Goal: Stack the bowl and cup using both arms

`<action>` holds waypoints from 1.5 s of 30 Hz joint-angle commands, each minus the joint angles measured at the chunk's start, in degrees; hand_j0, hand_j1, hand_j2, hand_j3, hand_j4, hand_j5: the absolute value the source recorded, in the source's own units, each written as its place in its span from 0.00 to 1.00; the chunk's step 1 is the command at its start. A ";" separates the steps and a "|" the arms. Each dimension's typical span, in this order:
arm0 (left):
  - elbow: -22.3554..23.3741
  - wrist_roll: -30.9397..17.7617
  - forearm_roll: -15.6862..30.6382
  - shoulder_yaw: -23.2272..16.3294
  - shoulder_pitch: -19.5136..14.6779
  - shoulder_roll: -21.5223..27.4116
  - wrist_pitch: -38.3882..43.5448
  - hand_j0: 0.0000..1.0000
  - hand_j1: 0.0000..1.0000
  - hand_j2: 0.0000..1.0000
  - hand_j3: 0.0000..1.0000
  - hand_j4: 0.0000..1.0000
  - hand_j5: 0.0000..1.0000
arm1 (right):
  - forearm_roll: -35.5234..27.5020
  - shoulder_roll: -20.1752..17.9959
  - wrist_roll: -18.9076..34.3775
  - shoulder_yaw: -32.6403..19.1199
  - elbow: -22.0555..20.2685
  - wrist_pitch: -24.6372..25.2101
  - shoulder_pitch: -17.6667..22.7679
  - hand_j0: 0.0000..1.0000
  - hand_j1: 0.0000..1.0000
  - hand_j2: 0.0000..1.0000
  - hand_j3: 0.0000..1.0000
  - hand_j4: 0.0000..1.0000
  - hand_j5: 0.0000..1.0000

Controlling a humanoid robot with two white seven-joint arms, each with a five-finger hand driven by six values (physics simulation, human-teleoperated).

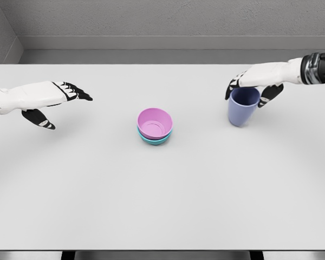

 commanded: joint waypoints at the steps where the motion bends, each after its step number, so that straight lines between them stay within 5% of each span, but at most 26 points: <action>1: -0.03 0.03 0.35 0.04 0.00 0.02 0.13 1.00 1.00 1.00 1.00 1.00 1.00 | -0.28 -0.12 -0.02 -0.06 -1.25 0.14 0.00 0.69 0.69 0.69 0.69 0.69 0.69; 45: 0.41 0.03 0.35 0.04 0.00 0.11 0.13 1.00 1.00 1.00 1.00 1.00 1.00 | -0.55 3.92 -0.02 -0.41 -10.66 0.14 -3.87 0.69 0.69 0.69 0.69 0.69 0.69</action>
